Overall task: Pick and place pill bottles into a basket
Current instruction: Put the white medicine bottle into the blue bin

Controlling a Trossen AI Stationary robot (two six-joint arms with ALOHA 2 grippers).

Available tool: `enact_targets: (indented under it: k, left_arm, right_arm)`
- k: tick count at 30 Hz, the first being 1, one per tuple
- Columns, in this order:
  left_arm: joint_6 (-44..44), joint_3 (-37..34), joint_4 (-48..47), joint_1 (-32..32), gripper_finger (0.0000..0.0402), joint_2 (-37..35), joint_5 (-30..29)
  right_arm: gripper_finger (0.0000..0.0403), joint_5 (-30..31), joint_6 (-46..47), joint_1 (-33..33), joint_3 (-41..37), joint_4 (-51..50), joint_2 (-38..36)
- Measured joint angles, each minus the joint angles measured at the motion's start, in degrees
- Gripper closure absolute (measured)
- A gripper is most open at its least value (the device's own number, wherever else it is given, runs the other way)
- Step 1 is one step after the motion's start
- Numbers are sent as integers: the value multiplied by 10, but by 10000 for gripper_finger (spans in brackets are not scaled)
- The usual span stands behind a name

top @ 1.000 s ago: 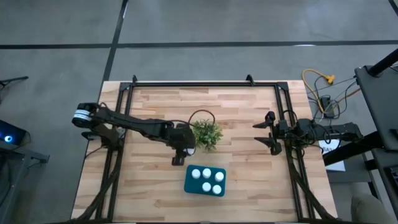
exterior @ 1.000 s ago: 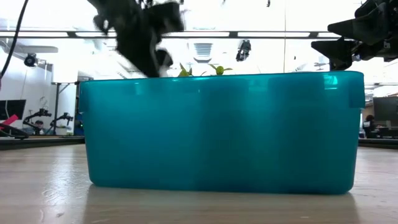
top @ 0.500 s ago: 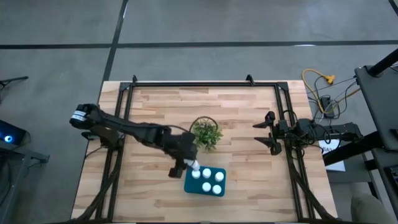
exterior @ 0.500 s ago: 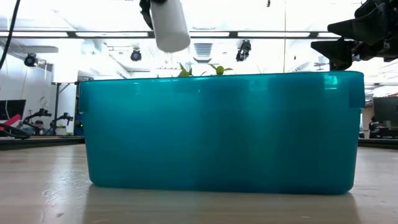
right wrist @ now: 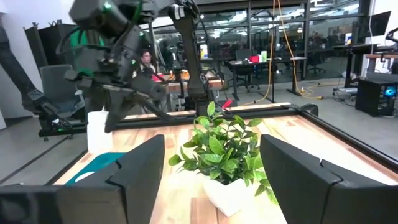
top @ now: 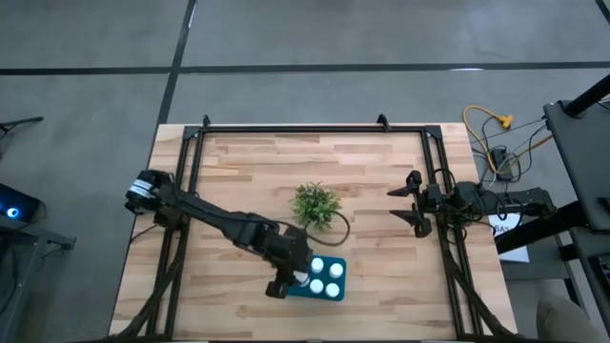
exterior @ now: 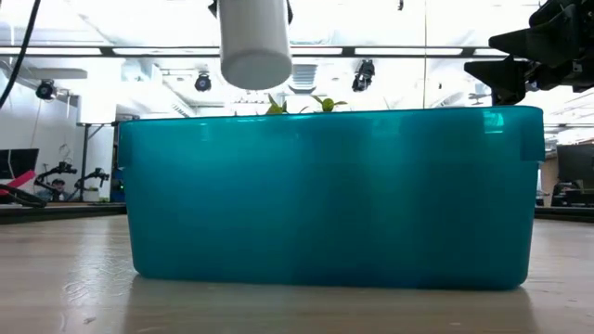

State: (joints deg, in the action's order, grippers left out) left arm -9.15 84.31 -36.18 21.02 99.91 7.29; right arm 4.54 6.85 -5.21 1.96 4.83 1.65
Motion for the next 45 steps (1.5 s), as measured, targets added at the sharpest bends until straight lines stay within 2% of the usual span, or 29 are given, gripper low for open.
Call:
enact_targets:
  k: [9, 20, 32, 36, 45]
  left_arm:
    - [3, 51, -72, 11, 242, 56, -12]
    - [5, 44, -63, 16, 242, 57, -14]
    - [5, 43, -63, 23, 242, 96, -8]
    - [6, 42, -61, 23, 242, 96, -33]
    - [6, 33, -50, 23, 242, 96, -35]
  right_arm:
    - [153, 0, 0, 0, 0, 0, 0]
    - [151, 0, 0, 0, 0, 0, 0]
    - [153, 1, 0, 0, 0, 0, 0]
    - [153, 1, 0, 0, 0, 0, 0]
    - [149, 1, 0, 0, 0, 0, 0]
